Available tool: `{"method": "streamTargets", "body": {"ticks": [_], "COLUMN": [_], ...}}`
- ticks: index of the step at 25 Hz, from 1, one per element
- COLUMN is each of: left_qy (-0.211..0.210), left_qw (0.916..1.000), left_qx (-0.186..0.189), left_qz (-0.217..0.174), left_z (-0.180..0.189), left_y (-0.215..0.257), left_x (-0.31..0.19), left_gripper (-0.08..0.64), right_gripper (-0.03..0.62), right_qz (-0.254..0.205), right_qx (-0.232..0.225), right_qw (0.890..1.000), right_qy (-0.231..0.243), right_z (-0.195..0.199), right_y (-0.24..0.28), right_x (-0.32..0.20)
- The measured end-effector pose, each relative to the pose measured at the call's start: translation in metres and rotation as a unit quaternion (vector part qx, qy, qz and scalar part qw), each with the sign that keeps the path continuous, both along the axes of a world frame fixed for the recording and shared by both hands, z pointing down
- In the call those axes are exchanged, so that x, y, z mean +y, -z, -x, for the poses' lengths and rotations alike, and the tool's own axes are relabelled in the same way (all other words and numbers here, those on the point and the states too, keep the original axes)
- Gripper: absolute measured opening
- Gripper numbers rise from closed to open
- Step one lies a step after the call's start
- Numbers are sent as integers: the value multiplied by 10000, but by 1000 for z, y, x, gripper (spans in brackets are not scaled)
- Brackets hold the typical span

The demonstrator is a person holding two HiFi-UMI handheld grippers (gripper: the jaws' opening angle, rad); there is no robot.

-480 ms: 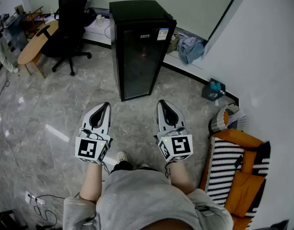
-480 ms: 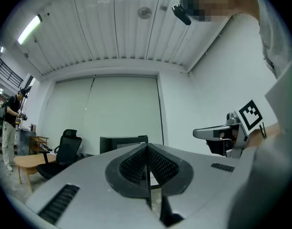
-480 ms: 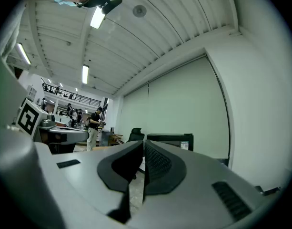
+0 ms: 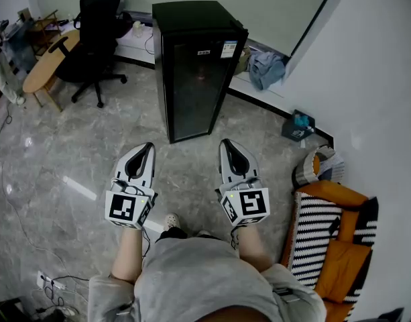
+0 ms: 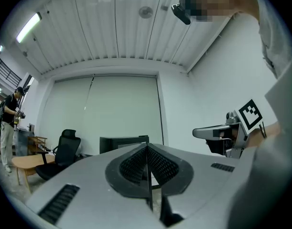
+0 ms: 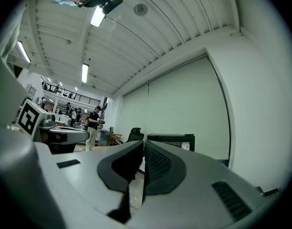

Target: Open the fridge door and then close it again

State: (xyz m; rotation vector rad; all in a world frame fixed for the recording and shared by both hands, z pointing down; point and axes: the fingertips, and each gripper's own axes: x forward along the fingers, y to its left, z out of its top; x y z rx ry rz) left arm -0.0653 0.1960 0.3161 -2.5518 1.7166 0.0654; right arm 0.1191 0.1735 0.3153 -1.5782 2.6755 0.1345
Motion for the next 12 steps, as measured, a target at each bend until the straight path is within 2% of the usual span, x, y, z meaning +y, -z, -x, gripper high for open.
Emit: {"method": "streamTargets", "body": {"ticks": [5, 12], "left_qy": [-100, -290], "left_qw": [9999, 9995], "left_qx": [-56, -1], "left_qz": [13, -94], "left_z": [7, 26], "left_y": [0, -2], "left_x": [-14, -39], "left_gripper": [15, 15], "right_gripper": [26, 26], "right_qz": [-39, -27], "right_qx": [-187, -186], "right_qw": [9997, 9997], "right_qy": [-121, -175], "right_z": [5, 26], "right_y": [3, 1], "right_x": [-14, -35]}}
